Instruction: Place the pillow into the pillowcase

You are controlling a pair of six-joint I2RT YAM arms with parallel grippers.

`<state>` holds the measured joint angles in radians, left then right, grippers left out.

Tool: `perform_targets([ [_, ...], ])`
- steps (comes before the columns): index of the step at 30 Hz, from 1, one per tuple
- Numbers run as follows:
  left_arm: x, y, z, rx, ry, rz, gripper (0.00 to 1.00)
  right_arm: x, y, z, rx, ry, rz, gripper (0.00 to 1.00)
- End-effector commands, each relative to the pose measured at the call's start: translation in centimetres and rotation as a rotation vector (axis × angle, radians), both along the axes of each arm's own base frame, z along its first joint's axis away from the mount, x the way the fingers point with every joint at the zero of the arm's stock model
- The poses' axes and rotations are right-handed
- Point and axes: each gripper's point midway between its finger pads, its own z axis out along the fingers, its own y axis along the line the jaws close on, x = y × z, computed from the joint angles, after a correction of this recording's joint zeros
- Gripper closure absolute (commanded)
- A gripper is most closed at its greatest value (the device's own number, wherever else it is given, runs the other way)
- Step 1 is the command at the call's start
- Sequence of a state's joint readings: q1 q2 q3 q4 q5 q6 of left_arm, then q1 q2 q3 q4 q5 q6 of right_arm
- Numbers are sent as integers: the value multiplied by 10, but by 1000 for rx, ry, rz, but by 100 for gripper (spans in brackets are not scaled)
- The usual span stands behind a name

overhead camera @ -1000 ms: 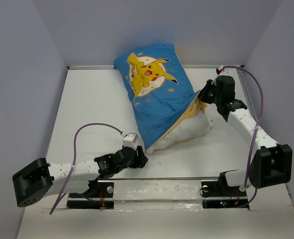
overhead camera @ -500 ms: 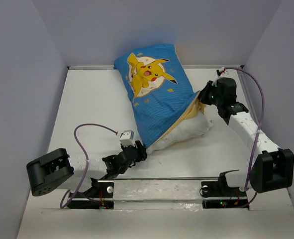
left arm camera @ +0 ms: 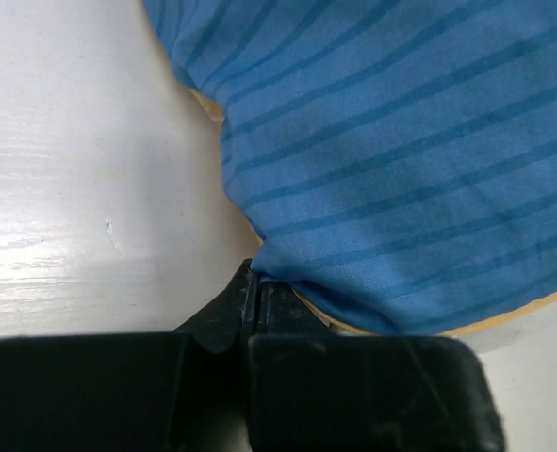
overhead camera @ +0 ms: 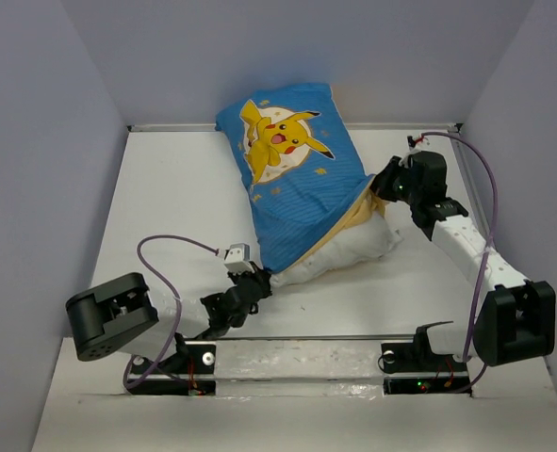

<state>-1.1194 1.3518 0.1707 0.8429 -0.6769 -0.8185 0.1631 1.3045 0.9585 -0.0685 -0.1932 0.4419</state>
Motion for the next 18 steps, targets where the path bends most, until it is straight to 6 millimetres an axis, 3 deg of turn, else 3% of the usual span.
perform_targets([
  [1,15,9,55,-116,-143,91,100,4,0,28,21,-113,7,100],
  [3,14,16,69,-130,-165,103,100,3,1,29,25,-114,11,100],
  [6,10,30,113,-171,-234,107,100,-4,4,42,42,-143,36,100],
  [7,7,38,148,-229,-277,111,100,-11,6,57,54,-181,52,100],
  [8,6,43,167,-241,-306,113,100,-16,7,66,60,-201,64,100],
  [11,0,68,255,-286,-437,129,100,-35,11,102,76,-256,107,100],
  [12,-2,74,278,-247,-487,119,100,-49,9,132,81,-319,108,100],
  [13,-7,85,326,-300,-543,126,100,-58,11,152,86,-362,119,100],
  [14,-7,84,344,-276,-567,119,100,-68,10,168,89,-391,121,100],
  [15,-9,86,366,-233,-614,105,100,-85,7,213,100,-493,122,100],
  [16,-12,91,411,-272,-667,108,100,-96,7,237,105,-542,134,100],
  [18,-18,93,459,-272,-745,87,100,-118,4,282,115,-638,138,100],
])
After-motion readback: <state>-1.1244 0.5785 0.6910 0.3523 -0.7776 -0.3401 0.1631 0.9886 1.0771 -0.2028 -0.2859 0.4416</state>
